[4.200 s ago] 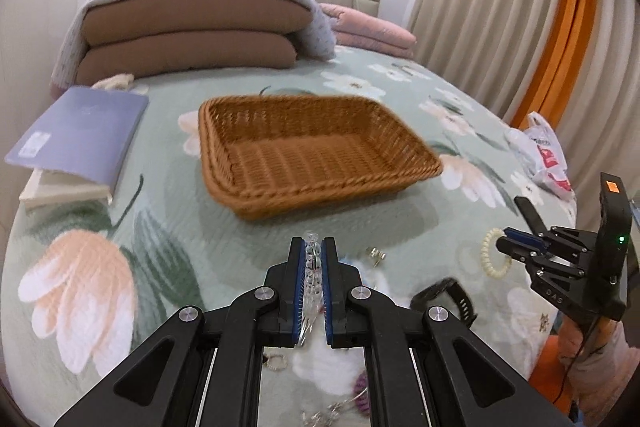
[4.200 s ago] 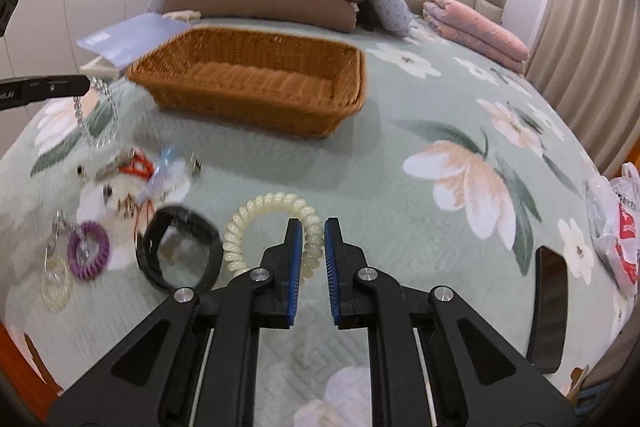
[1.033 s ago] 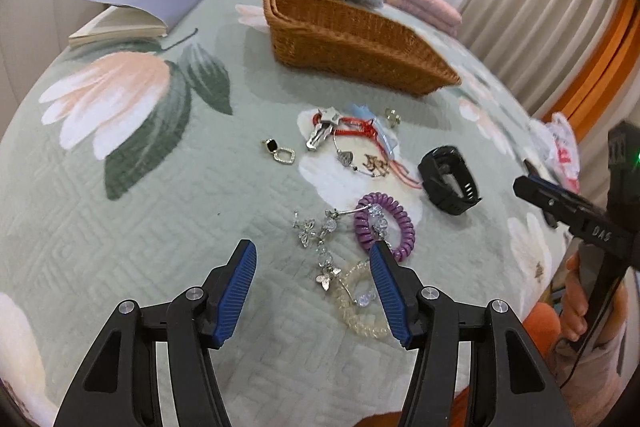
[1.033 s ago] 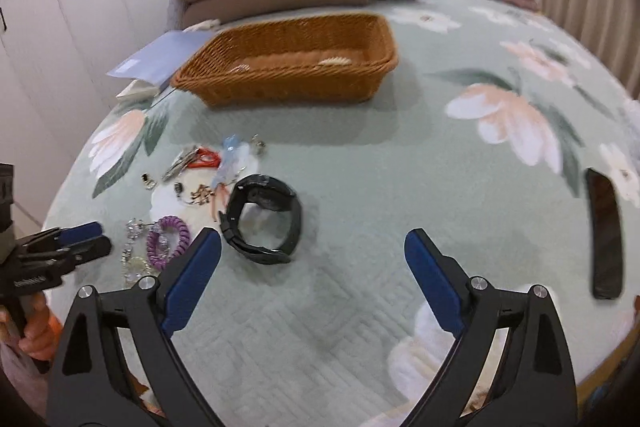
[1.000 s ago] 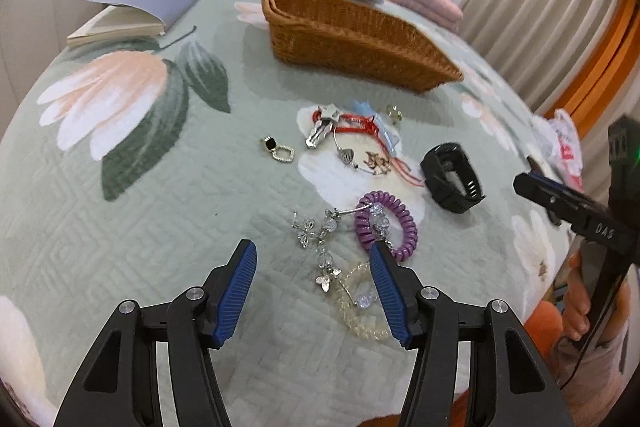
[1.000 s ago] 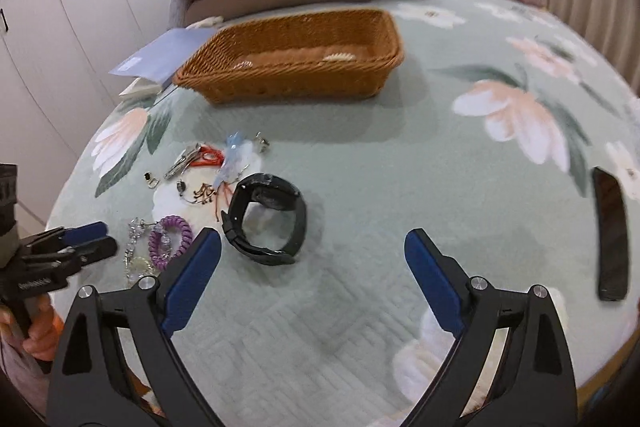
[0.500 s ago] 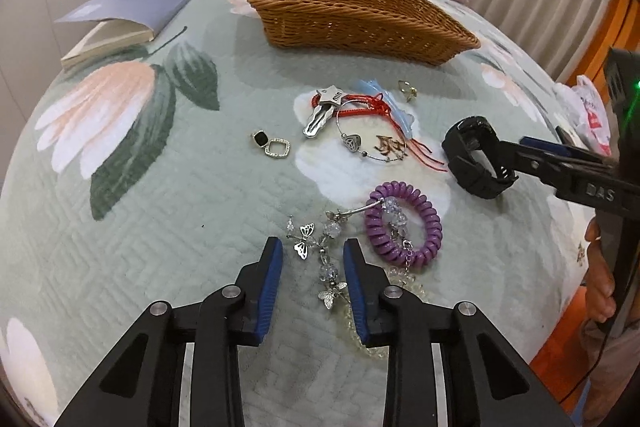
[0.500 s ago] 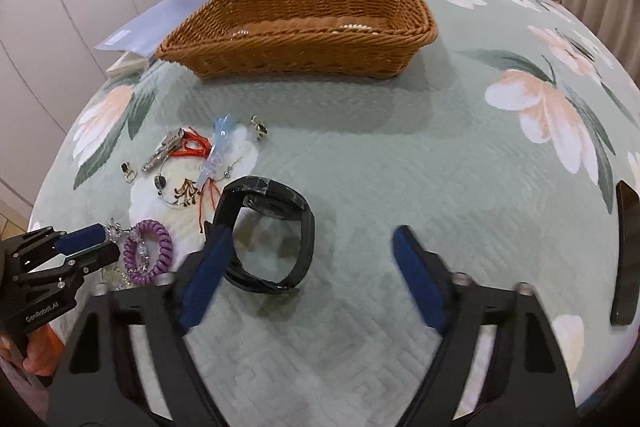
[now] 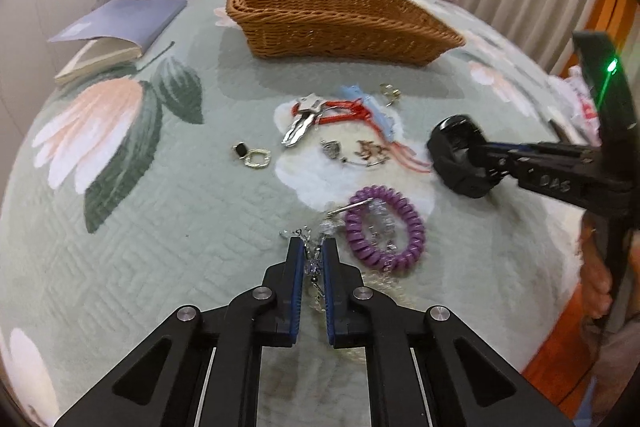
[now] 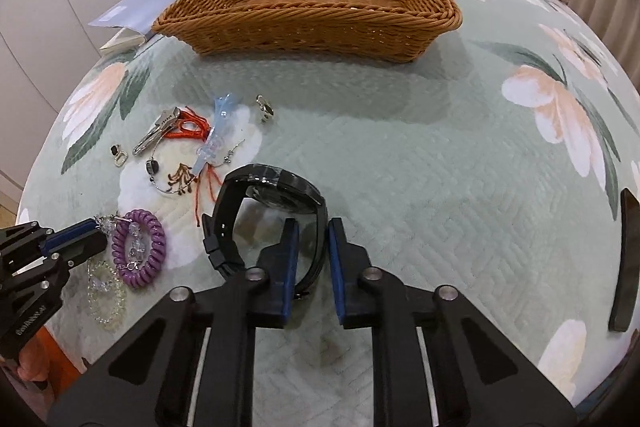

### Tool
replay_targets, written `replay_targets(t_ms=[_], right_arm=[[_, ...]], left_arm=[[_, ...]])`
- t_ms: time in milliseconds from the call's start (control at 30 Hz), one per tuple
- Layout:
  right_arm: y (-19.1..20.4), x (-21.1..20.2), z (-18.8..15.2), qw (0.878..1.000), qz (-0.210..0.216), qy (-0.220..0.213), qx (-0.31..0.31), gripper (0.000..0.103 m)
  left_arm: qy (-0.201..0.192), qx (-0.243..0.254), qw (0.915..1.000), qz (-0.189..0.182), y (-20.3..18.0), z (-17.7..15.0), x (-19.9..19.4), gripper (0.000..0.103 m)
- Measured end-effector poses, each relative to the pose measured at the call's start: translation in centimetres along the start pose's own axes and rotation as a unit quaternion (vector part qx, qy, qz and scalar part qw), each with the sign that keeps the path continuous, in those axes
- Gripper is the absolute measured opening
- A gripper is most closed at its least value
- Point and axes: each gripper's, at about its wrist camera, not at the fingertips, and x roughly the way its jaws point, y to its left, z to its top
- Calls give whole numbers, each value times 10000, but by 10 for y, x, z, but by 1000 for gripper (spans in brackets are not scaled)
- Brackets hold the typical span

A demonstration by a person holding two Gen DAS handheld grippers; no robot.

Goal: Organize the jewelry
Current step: 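Grasp the black watch with right tool while left tool grasps silver charm bracelet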

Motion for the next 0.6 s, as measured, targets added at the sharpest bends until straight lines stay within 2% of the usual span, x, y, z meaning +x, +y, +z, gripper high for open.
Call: replay_targets(t_ms=[200,467,600], right_arm=[[-2,-5,-3,9999,21,-91,-109,9],[-4,-7,-5,9997,79,-186,-104,8],[-7,-13,-7,9995,164,-277,-53,5]], left_arm=[[-241,-192,9970,-714,3,7,-16,9],[-496,-411,9916,-1125,16,17,-37,9],[-660,-346,9903,-1175,14,22,-51,9]])
